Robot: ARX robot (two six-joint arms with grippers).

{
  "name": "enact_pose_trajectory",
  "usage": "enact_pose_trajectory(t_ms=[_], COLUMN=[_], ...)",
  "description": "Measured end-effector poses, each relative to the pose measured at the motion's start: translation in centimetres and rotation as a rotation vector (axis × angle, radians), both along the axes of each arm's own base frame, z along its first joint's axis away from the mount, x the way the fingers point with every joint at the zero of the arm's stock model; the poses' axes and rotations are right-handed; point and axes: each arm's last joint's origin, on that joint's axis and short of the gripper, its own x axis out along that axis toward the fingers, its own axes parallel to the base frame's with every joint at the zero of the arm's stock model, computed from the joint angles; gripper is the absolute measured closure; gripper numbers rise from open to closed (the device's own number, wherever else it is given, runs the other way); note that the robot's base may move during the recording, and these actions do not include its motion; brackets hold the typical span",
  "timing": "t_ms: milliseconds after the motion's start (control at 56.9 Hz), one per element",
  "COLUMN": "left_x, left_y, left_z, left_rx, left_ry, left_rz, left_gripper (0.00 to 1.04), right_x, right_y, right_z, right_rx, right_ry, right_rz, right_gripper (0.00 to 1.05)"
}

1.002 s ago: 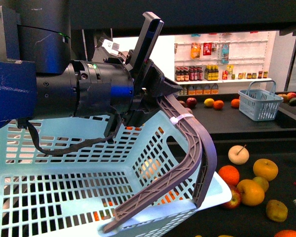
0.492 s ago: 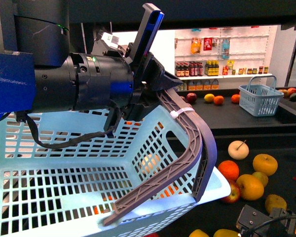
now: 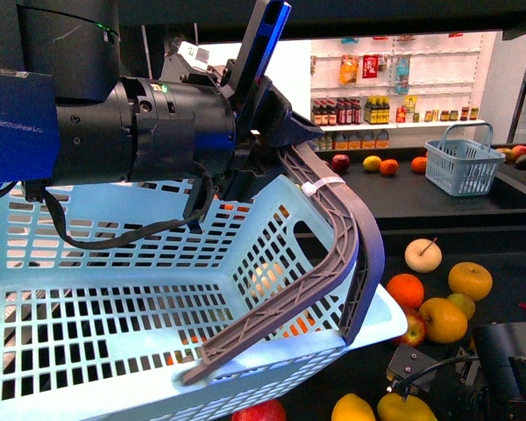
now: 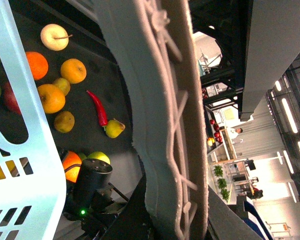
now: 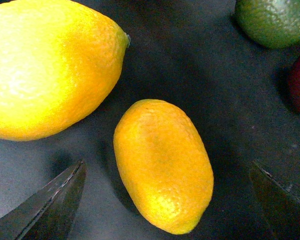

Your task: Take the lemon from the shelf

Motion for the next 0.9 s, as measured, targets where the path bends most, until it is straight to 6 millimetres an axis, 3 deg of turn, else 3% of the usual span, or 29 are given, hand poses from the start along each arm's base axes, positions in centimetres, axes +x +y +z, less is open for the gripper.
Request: enact_pose_trajectory(t_ms=[422, 651, 826, 897], left_x=[0.0, 0.0, 0.0, 0.0], left_y=[0.0, 0.0, 0.0, 0.0], left_z=[0.0, 0.0, 0.0, 0.0], left_rx=[0.000, 0.000, 0.000, 0.000], left_ry=[0.000, 0.000, 0.000, 0.000], left_rz=[0.000, 0.000, 0.000, 0.000], left_gripper=[0.95, 0.95, 0.95, 0.95], right_x=[1.0, 0.3, -1.0, -1.6], right_y=[-0.1, -0.5, -1.5, -2.6], right_z=[-1.6, -1.5, 0.3, 2.4], right_rx=[0.050, 0.073, 0.112, 0.123], right_ry=[0.014, 0.019, -0.022, -0.077], right_rz=[-0.088, -0.099, -0.142, -0.169], right_gripper=[0.07, 0.47, 0.51, 0.52])
